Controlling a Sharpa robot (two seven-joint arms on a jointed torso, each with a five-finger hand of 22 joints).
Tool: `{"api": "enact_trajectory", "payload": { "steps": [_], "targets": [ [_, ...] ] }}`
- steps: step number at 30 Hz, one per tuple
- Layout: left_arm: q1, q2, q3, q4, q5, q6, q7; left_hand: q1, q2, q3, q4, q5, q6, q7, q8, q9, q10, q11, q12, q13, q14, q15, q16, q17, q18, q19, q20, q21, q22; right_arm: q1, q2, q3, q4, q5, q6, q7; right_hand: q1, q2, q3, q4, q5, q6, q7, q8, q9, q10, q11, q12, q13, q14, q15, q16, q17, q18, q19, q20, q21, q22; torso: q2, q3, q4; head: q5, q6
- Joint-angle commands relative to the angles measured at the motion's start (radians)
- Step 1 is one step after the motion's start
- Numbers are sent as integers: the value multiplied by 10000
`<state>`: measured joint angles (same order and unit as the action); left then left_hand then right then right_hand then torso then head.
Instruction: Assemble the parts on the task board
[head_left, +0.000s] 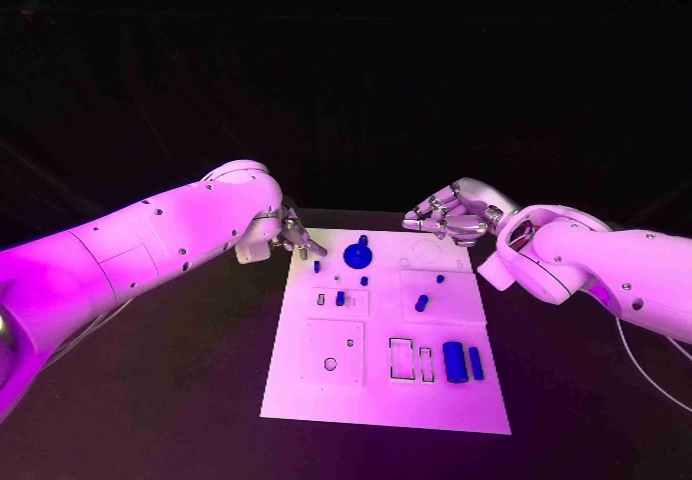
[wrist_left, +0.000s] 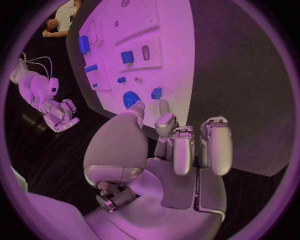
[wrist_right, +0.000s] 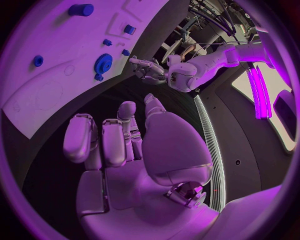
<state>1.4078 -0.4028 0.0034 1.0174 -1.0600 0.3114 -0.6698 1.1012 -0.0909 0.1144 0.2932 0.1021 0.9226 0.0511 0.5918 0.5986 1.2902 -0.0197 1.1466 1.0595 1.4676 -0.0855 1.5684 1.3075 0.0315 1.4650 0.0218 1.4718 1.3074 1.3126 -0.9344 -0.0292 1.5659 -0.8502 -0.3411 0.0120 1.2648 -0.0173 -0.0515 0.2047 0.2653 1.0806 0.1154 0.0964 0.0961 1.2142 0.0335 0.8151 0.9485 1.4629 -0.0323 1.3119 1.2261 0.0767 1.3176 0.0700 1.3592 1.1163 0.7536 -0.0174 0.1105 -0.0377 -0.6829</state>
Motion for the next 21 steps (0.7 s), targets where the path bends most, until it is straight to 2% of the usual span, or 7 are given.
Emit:
{"api": "enact_trajectory", "payload": {
  "steps": [1, 6, 11, 21],
  "targets": [
    [-10, 89, -11, -68, -176, 263, 303, -58, -32, -81, -3, -35, 74, -19, 50, -14, 74, -3, 61, 26, 1032, 59, 24, 2633, -31, 612, 77, 58, 1751, -2, 18, 0, 0, -28, 145, 63, 13, 53, -43, 7, 5, -38, 17, -29, 13, -74, 10, -52, -14, 373, -52, -59, -15, 196, -50, 17, -65, -12, 0, 7, 7, -36, -23],
    [-43, 272, -55, -240, -200, 312, 313, -37, -4, -79, -13, -33, 102, -30, 62, -19, 83, -14, 76, 34, 1032, 53, 24, 2633, -32, 614, 74, 61, 1756, -2, 23, 0, -11, -24, 158, 68, 13, 53, -43, 7, 5, -38, 17, -29, 13, -74, 10, -52, -14, 373, -52, -59, -15, 196, -50, 17, -65, -12, -27, -4, 23, -55, -13],
    [-88, 402, -87, -365, -292, 331, 280, -20, 10, -75, -18, -33, 110, -34, 65, -22, 81, -17, 76, 29, 1032, 49, 24, 2633, -28, 609, 72, 50, 1746, -2, 29, 0, -15, -20, 173, 77, 24, 66, -49, 11, 14, -35, 15, -27, 15, -59, 8, -29, 1, 378, -53, -48, 3, 192, -39, 17, -59, 5, -9, 6, 6, 18, -41],
    [-113, 463, -100, -596, -496, 318, 242, 32, 26, -71, -32, -40, 134, -45, 76, -28, 90, -27, 97, 45, 1032, 42, 24, 2633, -22, 601, 67, 32, 1730, -2, 25, 0, -16, -18, 172, 77, 24, 66, -49, 11, 14, -35, 15, -27, 15, -59, 8, -29, 1, 378, -53, -48, 3, 192, -39, 17, -59, 5, -16, 6, 19, 30, -92]
  ]
}}
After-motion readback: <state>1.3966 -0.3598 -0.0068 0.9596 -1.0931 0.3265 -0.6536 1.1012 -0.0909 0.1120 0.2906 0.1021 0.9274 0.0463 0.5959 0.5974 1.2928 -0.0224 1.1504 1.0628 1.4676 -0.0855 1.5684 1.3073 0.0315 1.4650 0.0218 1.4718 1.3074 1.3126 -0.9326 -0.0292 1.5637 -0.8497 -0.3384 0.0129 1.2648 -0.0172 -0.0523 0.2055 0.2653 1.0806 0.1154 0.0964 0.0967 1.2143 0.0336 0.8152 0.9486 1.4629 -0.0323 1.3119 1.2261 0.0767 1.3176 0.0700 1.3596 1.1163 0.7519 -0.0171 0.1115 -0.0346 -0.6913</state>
